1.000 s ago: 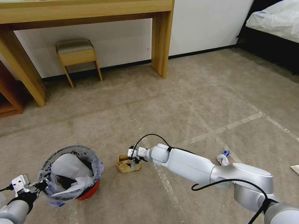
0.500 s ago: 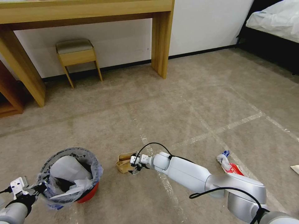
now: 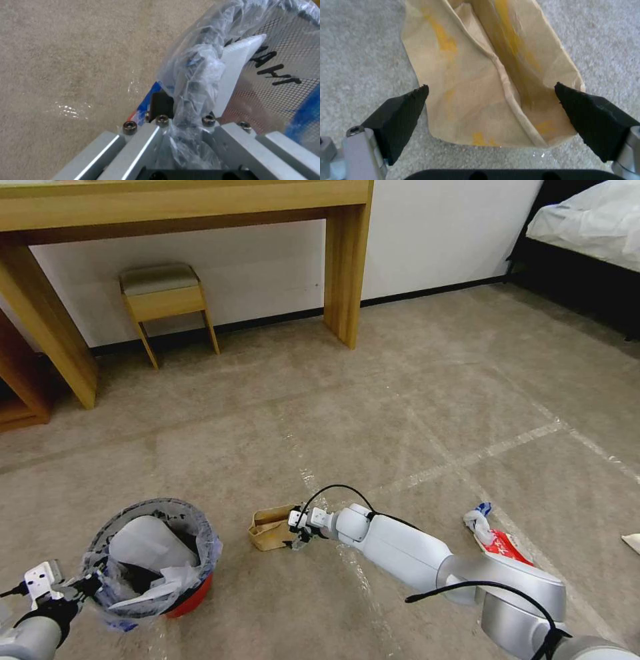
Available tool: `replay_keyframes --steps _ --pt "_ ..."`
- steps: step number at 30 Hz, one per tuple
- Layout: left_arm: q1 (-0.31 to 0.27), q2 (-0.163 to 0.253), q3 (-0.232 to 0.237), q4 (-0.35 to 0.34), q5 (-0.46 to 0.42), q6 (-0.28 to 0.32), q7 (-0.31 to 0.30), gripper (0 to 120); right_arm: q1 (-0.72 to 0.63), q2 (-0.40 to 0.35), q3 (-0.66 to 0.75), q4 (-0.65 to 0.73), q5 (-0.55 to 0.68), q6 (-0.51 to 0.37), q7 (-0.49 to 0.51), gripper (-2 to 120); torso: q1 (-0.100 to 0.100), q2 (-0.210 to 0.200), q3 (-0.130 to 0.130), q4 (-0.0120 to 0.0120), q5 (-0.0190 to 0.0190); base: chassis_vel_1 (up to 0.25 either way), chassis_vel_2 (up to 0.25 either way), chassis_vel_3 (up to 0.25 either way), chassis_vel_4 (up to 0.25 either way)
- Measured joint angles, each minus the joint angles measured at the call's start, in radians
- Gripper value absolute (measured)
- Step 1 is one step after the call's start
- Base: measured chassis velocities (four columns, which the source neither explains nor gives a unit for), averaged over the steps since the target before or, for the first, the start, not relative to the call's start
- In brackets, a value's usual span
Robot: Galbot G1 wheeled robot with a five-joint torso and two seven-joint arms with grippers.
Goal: Pick up the trash bin and place the garbage on the floor into it.
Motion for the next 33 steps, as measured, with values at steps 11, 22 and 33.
replay_keyframes --steps 11,22,33 --pt "0.003 -0.003 -0.001 -0.009 -0.001 -0.001 0.000 1 -0.018 0.011 0.006 -0.019 -0.004 0.014 -0.014 96 0.000 0.000 0.000 0.0000 0.0000 0.000 0.000 0.000 0.000" --pt "0.002 -0.004 -0.001 -0.012 -0.001 -0.001 0.000 1 -0.023 0.024 0.005 -0.044 -0.017 0.033 -0.028 96 0.000 0.000 0.000 0.0000 0.0000 0.000 0.000 0.000 0.000" --pt "-0.001 -0.004 0.002 -0.012 -0.001 -0.001 0.000 1 -0.036 0.028 0.003 -0.047 -0.023 0.038 -0.028 64 0.000 0.000 0.000 -0.0001 -0.0001 0.000 0.000 0.000 0.000"
